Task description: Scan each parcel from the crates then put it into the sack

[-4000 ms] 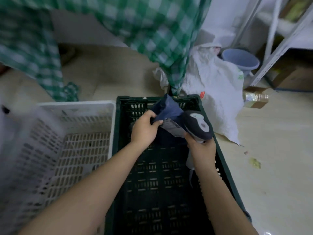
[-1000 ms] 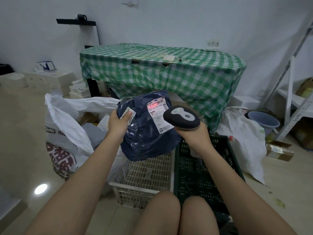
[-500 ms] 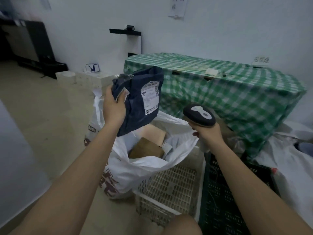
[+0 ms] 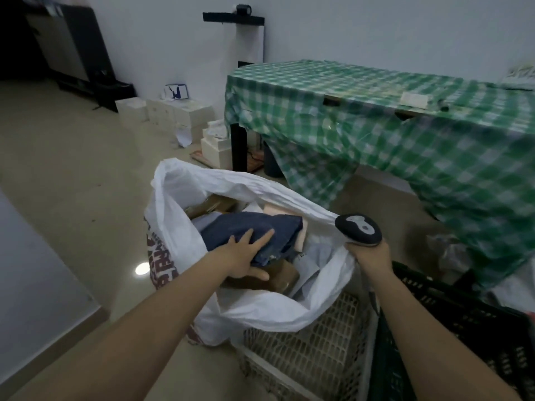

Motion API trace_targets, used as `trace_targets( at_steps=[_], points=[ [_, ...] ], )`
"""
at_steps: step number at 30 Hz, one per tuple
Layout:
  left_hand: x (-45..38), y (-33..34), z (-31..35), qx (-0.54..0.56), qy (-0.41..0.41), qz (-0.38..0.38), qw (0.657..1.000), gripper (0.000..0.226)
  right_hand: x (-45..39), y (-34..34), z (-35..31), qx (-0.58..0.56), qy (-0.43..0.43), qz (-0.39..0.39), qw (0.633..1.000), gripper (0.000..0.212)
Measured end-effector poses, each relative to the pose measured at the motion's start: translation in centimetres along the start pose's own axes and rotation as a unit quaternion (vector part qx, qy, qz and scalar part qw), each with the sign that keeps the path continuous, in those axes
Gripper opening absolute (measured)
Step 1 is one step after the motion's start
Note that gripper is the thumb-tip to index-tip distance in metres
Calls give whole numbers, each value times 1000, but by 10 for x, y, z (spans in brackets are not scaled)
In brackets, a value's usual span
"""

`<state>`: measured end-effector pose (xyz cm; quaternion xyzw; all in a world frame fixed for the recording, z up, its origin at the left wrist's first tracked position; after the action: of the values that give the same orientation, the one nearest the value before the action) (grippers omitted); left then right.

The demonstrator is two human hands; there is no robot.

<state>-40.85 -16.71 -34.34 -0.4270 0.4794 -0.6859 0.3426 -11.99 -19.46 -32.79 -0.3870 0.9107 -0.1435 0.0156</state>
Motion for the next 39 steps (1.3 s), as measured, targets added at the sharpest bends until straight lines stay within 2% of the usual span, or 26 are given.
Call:
trace_targets(
  at_steps=[4,7,10,12,15,16,19,23,29,34,39],
  points=[
    [-16,5,-14,-48,-8,2,999,76,-2,15,-21,-23,-35,-32,999,36],
    [-26,6,-27,-70,-39,-26,996,84,-1,11,-57,-19,-94,-40,995,29],
    [-21,-8,-33,-10,-81,-33,996,88,5,-2,-84,-52,-135,-23,989,34],
    [-10,-22,-34,49,-83,13,995,76,15,-3,-84,-63,-132,-23,989,36],
    [8,-33,-28,107,-50,60,991,43,30,4,-64,-23,-85,-53,995,38],
    [16,-38,-23,127,-47,73,988,41,33,5,-58,-12,-73,-66,995,39],
    [37,-57,5,189,-20,116,975,41,44,0,-51,-13,-47,-82,995,45],
    [62,-77,53,232,27,130,963,36,55,-22,-57,-24,-42,-78,996,52],
    [81,-106,110,284,64,178,940,29,67,-89,-87,-8,-94,-50,994,58],
    [76,-125,176,274,117,183,937,32,60,-161,-113,58,-119,-23,991,34],
    [39,-158,250,269,163,163,935,32,22,-229,-169,91,-195,39,976,52]
  ],
)
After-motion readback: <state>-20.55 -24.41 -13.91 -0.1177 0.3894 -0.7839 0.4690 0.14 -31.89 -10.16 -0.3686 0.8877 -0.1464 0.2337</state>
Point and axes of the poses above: each hand's wrist, its own x-axis away from the middle knuckle, its own y-axis out of the palm, z = x × y, the point moved 9 cm from there along -x, towards the middle knuckle, and after that the axes turned 10 degrees about z, right-handed, at the moved point
